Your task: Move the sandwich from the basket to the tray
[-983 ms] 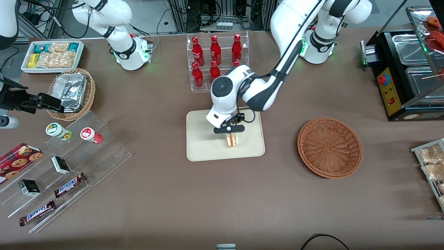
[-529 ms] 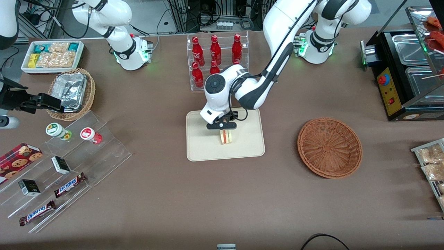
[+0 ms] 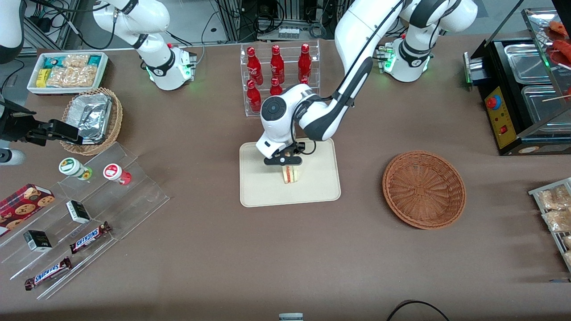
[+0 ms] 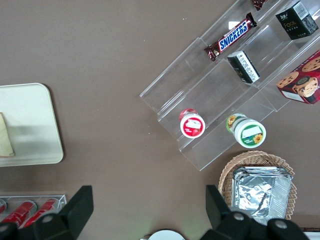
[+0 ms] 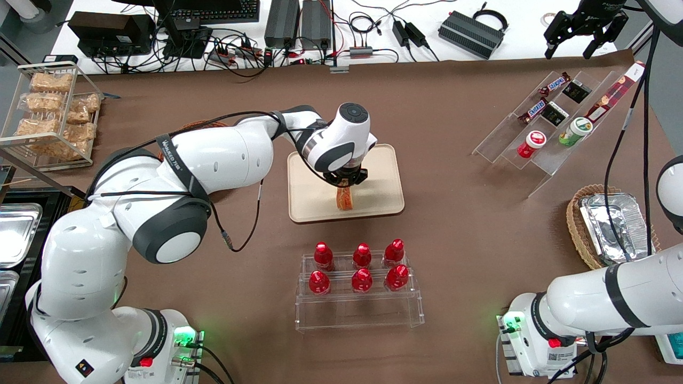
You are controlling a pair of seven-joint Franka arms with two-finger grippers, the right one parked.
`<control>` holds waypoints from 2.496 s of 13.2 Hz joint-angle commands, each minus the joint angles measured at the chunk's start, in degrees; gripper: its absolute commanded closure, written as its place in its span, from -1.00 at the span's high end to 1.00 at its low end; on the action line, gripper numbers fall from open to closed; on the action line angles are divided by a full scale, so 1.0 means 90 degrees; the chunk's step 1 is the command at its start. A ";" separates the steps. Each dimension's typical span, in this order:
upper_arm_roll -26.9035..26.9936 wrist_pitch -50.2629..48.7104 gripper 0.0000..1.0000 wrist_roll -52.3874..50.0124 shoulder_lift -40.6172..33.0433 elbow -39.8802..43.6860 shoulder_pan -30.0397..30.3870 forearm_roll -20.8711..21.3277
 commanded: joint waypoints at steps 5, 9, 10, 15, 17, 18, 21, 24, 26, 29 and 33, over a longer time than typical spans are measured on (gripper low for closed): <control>0.0518 -0.1179 1.00 -0.0464 -0.1094 0.0153 0.0011 0.0055; 0.1241 -0.2145 1.00 -0.0289 -0.2091 0.0153 0.0021 -0.0003; 0.1494 -0.2515 1.00 -0.0115 -0.2383 0.0124 0.0021 -0.0042; 0.2646 -0.3972 1.00 0.1739 -0.3556 0.0026 0.0021 -0.0140; 0.3135 -0.4139 1.00 0.2364 -0.3830 0.0026 0.0021 -0.0198; 0.3349 -0.4246 1.00 0.2648 -0.3919 0.0036 0.0011 -0.0218; 0.3877 -0.4345 1.00 0.3254 -0.4172 0.0056 0.0011 -0.0228; 0.4210 -0.4510 1.00 0.3450 -0.4533 0.0056 0.0021 -0.0238; 0.4318 -0.4881 1.00 0.3743 -0.4894 0.0036 0.0040 -0.0238; 0.3523 -0.4911 1.00 0.3851 -0.4974 0.0075 0.1189 -0.0500; 0.1260 -0.4892 1.00 0.4688 -0.4877 0.0143 0.4056 -0.0764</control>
